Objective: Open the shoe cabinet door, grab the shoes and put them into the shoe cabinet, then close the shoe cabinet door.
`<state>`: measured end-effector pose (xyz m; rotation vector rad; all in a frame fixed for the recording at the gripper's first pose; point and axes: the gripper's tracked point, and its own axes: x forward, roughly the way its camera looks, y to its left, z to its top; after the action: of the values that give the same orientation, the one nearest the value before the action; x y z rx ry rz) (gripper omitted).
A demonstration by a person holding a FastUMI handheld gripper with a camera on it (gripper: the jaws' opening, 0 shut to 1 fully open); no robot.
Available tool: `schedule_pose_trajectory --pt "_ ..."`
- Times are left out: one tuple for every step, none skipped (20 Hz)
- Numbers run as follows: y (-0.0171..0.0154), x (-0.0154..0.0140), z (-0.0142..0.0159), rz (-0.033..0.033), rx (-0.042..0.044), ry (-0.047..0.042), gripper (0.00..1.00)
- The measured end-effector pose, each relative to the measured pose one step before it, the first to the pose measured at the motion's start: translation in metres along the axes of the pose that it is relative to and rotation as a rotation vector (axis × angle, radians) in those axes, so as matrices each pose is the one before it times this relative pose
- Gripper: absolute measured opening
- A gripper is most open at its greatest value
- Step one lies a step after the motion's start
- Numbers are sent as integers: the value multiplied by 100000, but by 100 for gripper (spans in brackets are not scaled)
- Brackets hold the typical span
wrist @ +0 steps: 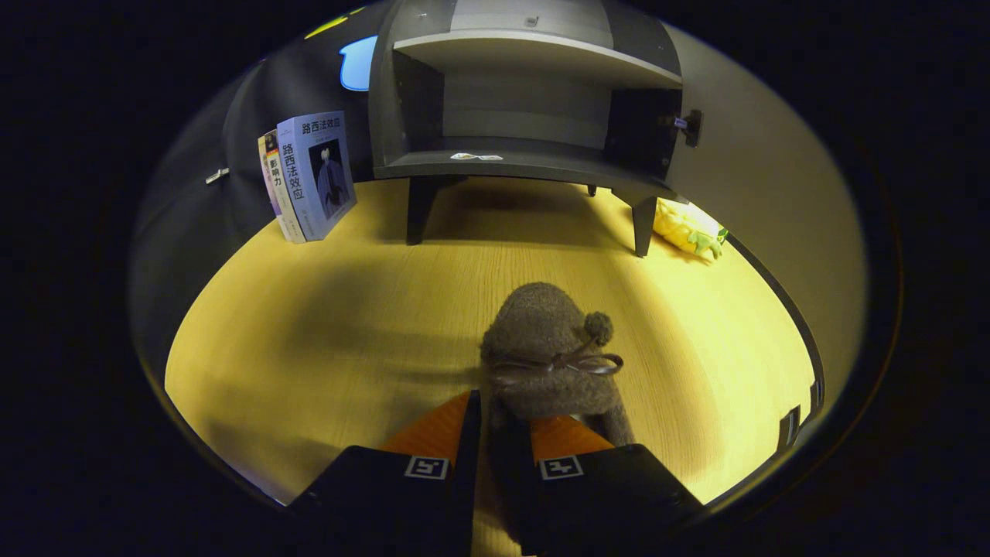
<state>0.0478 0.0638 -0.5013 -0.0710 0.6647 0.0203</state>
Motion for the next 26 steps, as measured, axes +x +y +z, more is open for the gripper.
schedule_pose_trajectory --pt "20 360 40 89 27 86 28" --pt "-20 245 194 -91 51 -473 28" --pt "22 244 127 -110 -36 -501 28" --pt "67 207 85 -76 -380 -66 28" --pt "-25 67 -79 -60 -693 516 28" --pt "-104 -915 -733 -840 -575 612 28" --pt "7 941 811 786 321 -758 17" --pt "-225 -504 190 -507 1161 471 6" --pt "118 480 -263 287 1016 1181 6" --pt "37 -29 -28 -100 -227 544 6" --pt "-62 -148 7 -403 -1010 588 6" --pt "-51 -182 92 116 -397 574 6" --pt "69 -326 126 379 586 496 6" --pt "-109 -304 211 77 1088 553 6" --pt "-221 -552 261 52 1028 680 6" --pt "-155 -714 704 -30 774 -158 5" --pt "-79 -777 1075 -256 259 -1228 6" --pt "-147 -794 1467 -455 -247 -1715 6" --pt "-65 -925 1566 -177 31 -2083 6" --pt "-46 -815 1739 -224 405 -2585 6" --pt "-230 -942 1846 -543 460 -2628 6" --pt "-223 -1021 1983 -671 631 -2994 6" --pt "-114 -1049 2200 -424 673 -3623 6" --pt "-150 -900 2255 -326 665 -4011 6" --pt "-253 -801 2239 -575 409 -3565 6" --pt "-193 -605 2044 -37 759 -3327 6"
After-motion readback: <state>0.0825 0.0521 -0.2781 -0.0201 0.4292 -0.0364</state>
